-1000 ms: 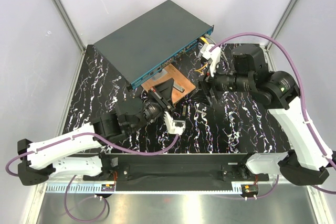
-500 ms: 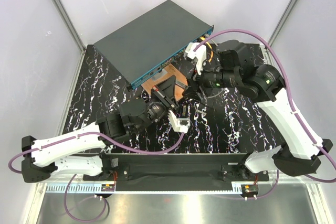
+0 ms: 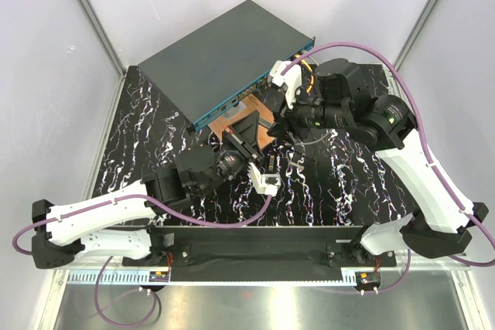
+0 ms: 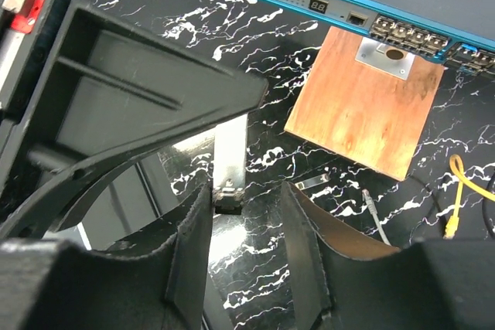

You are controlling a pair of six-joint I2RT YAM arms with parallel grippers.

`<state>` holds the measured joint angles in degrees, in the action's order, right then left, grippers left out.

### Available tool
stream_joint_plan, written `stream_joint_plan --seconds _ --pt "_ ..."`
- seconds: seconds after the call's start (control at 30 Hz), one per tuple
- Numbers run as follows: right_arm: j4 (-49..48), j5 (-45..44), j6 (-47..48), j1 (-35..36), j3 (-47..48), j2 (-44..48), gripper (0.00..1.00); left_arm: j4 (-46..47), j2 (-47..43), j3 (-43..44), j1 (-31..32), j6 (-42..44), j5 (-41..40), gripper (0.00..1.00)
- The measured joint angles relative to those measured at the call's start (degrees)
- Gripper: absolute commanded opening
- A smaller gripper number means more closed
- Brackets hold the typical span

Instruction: Insert the plug into the switch port

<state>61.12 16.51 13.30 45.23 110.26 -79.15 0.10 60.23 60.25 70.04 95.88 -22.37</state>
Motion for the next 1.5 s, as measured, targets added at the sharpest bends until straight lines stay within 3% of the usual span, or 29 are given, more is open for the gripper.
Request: stream_joint_plan --seconds 0.2,0.3,0.4,0.5,0.53,0.57,0.63,0.67,0.8,0.9,1.0,1.2,1.37,1.5 --pt "0.0 -0.5 0.0 0.1 0.3 -0.6 0.41 0.0 0.5 0.0 0.4 0.0 -0.4 0.00" --pt "0.1 -0.4 0.1 0.2 0.5 -0.8 0.31 0.0 0.8 0.0 0.5 -0.1 -0.5 0.00" --pt "0.2 -0.5 0.3 0.6 0.5 -0.9 0.01 0.1 1.1 0.0 0.5 -0.1 -0.9 0.00" --pt "0.2 -0.8 0.7 0.6 0.5 -0.9 0.00 0.1 1.2 0.0 0.5 -0.1 -1.1 0.02" --pt "0.2 -0.9 0.7 0.6 0.5 -0.9 0.00 0.1 1.3 0.0 0.5 -0.2 -1.1 0.06" --pt "0.3 -1.0 0.9 0.6 0.5 -0.8 0.00 0.1 1.4 0.1 0.5 -0.4 -1.2 0.25" --pt "0.1 -1.0 1.1 0.6 -0.1 -0.5 0.00 0.0 1.6 0.2 0.6 -1.3 -1.3 0.36" --pt "-0.2 -1.2 1.2 0.6 -0.5 -0.3 0.00 -0.7 1.8 0.5 0.6 -2.0 -1.3 0.49" --pt "-2.0 -3.5 1.3 0.6 -3.4 2.2 0.00 -4.0 2.3 2.6 0.8 -7.0 -1.3 0.65" --pt "-3.3 -5.4 1.4 0.4 -5.9 4.7 0.00 -10.3 3.3 8.5 -0.1 -15.2 -0.9 0.70" --pt "-4.2 -5.8 1.2 -3.0 -8.2 7.0 0.00 -19.8 6.0 21.2 -4.8 -28.1 3.1 0.72" --pt "-6.6 -3.6 1.7 -19.0 -11.6 6.2 0.00 -35.0 11.4 46.5 -26.3 -60.3 18.6 0.73" --pt "-8.9 0.0 4.1 -25.0 -14.4 1.6 0.00 -46.4 20.3 62.3 -37.0 -80.0 31.7 0.75" --pt "-11.3 1.8 5.6 -25.4 -17.0 0.0 0.00 -49.8 26.4 63.3 -45.1 -91.0 41.7 0.82"
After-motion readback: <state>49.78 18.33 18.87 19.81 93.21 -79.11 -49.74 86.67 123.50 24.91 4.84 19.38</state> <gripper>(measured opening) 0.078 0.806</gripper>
